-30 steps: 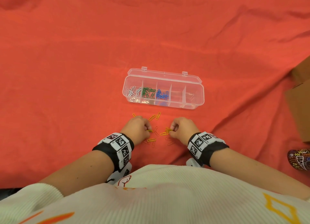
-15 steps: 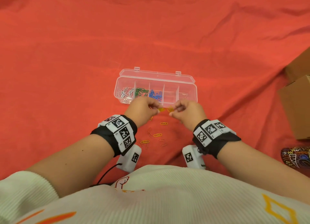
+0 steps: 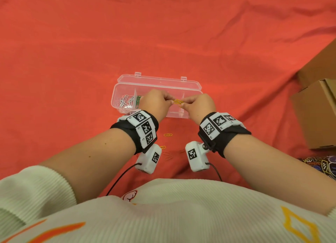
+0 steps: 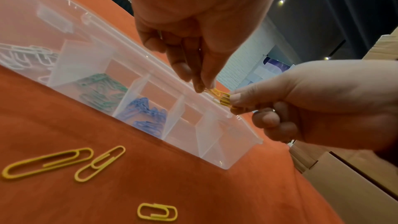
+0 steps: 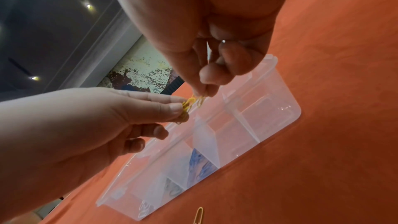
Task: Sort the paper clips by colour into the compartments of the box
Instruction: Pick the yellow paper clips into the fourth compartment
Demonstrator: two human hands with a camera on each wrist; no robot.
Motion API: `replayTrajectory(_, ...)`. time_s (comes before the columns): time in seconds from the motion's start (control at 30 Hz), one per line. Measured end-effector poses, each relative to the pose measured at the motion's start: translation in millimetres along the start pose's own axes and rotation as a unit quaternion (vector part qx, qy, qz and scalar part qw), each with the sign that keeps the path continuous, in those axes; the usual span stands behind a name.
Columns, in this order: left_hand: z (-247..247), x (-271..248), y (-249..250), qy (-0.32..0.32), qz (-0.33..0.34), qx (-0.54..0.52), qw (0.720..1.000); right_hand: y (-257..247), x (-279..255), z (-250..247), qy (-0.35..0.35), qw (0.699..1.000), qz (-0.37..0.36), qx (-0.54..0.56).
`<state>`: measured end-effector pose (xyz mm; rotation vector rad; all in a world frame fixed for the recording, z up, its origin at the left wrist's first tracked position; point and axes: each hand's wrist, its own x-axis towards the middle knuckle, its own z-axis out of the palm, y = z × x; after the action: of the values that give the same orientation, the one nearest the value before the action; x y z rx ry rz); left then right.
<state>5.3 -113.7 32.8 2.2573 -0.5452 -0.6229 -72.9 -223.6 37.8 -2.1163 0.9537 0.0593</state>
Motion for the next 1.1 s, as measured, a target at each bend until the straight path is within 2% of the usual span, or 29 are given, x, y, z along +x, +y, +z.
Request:
replayTrajectory(0.13, 0, 1, 4, -0.015, 0.007, 0.037, 0.999, 2, 1, -1, -0.031, 0.999, 0.014, -0.005)
replayTrajectory(0.2, -1, 0, 2, -0.013, 0.012, 0.023, 1.0, 5, 2, 1, -0.029, 1.0, 0.005, 0.005)
replayTrajectory(0.33, -6, -6, -6, 0.011, 0.012, -0.02, 1.0, 9, -2, 5, -0.009, 0.997, -0.051, 0.049)
replayTrajectory(0.43, -14, -16, -14, 0.026, 0.036, -0.022, 0.999, 10, -10, 11, -0.033, 0.993, -0.095, 0.066)
replayTrajectory(0.57, -24, -35, -38, 0.042, 0.051, -0.016, 0.998, 13, -20, 22, -0.102, 0.986, -0.132, -0.021)
replayTrajectory(0.63, -29, -44, -56, 0.047, 0.04, 0.009, 0.998, 12, -24, 29, -0.148, 0.972, -0.153, -0.098)
replayTrajectory(0.77, -40, -55, -96, 0.042, -0.002, 0.077, 0.996, 8, -30, 44, -0.228, 0.927, -0.183, -0.235)
replayTrajectory(0.9, -44, -57, -124, -0.001, -0.011, 0.143, 0.99, 7, -28, 66, -0.231, 0.896, -0.227, -0.305)
replayTrajectory(1.0, -42, -58, -134, -0.033, 0.02, 0.187, 0.982, 7, -29, 73, -0.231, 0.854, -0.253, -0.391)
replayTrajectory(1.1, -40, -59, -139, -0.046, 0.049, 0.236, 0.969, 12, -33, 74, -0.21, 0.841, -0.263, -0.423)
